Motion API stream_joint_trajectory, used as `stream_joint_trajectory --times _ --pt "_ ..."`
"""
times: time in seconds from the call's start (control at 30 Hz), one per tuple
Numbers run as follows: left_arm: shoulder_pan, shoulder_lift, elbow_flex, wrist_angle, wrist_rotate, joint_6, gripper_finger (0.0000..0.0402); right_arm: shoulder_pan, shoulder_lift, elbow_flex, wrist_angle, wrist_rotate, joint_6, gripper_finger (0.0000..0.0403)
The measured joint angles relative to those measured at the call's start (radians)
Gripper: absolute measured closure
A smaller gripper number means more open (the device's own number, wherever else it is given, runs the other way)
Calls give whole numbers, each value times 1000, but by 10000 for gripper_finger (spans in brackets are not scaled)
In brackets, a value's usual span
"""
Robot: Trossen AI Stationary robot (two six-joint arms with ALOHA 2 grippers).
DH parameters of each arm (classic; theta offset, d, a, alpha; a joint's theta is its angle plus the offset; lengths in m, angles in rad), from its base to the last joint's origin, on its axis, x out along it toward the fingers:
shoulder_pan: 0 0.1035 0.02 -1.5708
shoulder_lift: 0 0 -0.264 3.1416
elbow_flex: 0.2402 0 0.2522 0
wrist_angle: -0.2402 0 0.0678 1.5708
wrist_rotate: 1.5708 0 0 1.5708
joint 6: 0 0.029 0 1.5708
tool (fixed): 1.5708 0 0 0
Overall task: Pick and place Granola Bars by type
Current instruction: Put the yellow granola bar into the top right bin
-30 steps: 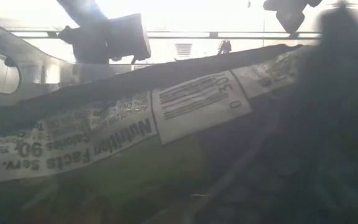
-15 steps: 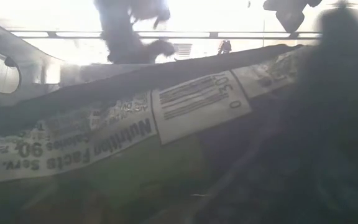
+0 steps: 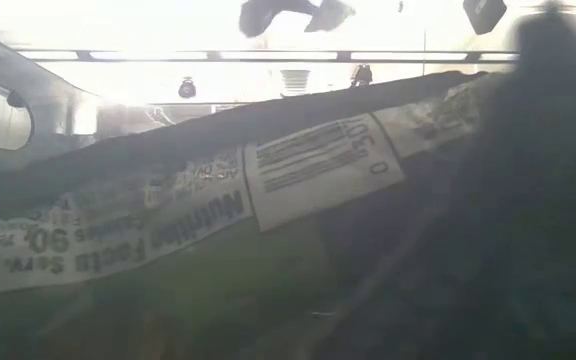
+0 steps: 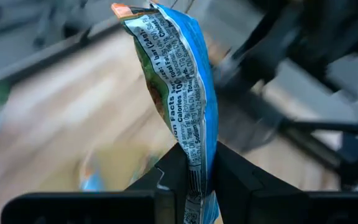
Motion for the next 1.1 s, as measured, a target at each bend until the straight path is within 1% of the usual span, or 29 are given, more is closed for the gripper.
stream_joint_trajectory --times 0.1,0.23,0.3,0.37,0.43,0.53,0.63,0.77,0.83,0.93,1.0,1.1 --pt "2 0 2 110 14 60 352 0 -30 0 0 0 18 394" --pt "11 0 2 162 68 144 352 0 -59 0 10 5 72 394" --pt "13 4 2 190 108 213 352 0 -65 0 24 35 127 394" --pt "14 6 2 220 146 267 352 0 -65 0 57 48 153 388" --pt "17 6 1 265 171 298 352 0 -61 1 95 47 143 374" --pt "29 6 1 293 176 304 352 0 -43 21 146 44 143 339" --pt "44 6 1 302 177 298 352 0 -12 54 153 48 153 296" --pt "53 6 1 351 262 298 352 0 41 93 151 49 186 231" --pt "53 7 1 362 278 311 352 -3 71 118 140 55 214 200" --pt "53 13 1 386 287 346 352 -6 107 162 113 82 215 155" --pt "53 13 1 403 309 353 352 -13 130 194 104 85 198 130" --pt "53 13 1 409 310 363 352 -17 156 233 104 85 180 103"
